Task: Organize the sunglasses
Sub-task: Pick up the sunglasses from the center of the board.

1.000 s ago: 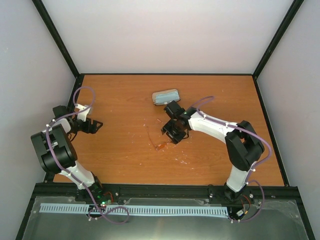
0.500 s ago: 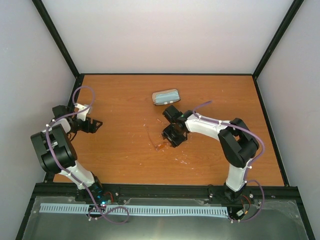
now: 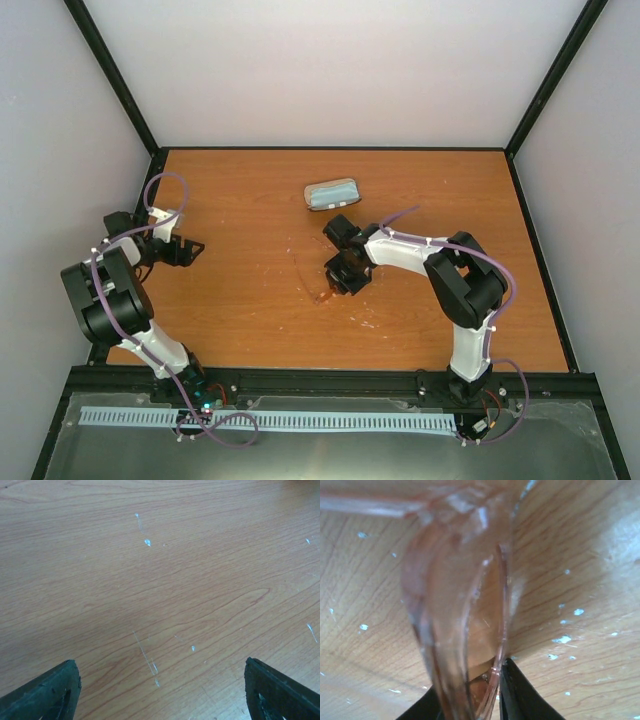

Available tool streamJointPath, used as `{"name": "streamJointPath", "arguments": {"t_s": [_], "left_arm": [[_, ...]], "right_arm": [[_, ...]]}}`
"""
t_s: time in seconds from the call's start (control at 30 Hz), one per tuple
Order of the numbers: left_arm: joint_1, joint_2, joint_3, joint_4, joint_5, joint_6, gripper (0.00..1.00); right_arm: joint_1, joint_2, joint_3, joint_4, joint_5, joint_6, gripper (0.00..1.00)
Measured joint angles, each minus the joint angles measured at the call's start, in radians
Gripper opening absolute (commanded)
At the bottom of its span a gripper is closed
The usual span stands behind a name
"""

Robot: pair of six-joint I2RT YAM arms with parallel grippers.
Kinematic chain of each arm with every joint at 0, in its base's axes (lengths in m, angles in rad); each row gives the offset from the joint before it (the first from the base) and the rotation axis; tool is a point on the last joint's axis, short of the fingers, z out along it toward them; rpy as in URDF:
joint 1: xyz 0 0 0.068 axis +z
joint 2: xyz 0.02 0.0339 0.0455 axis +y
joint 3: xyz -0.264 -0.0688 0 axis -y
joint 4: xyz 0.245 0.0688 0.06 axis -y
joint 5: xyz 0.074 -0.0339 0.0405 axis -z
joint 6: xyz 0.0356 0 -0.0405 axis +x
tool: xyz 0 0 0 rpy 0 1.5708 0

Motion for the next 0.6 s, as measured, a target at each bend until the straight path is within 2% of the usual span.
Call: {"name": "streamJointPath", "arguments": {"t_s": [0.2, 0.37, 0.47, 0.6], "left_arm": [[0.001, 0.002, 0.0, -0.002, 0.016, 0.0, 0.87], [0.001, 0.005, 0.006, -0.035, 0.066, 0.0, 0.82], [0.001, 0.005, 0.032, -0.095, 0.136, 0.0, 0.76], [-0.02, -0.007, 0.098, -0.202, 0.266, -0.006, 0.62]], "right_arm": [[-0.002, 0.0, 0.0, -0.019, 0.016, -0.021, 0.05], [-0.003, 0.0, 0.014, -0.04, 0.028, -0.062, 0.03], [-0.004, 0.004, 0.071, -0.074, 0.048, -0.143, 0.03], [-0.004, 0.01, 0.217, -0.087, 0.065, -0.342, 0.03]]}}
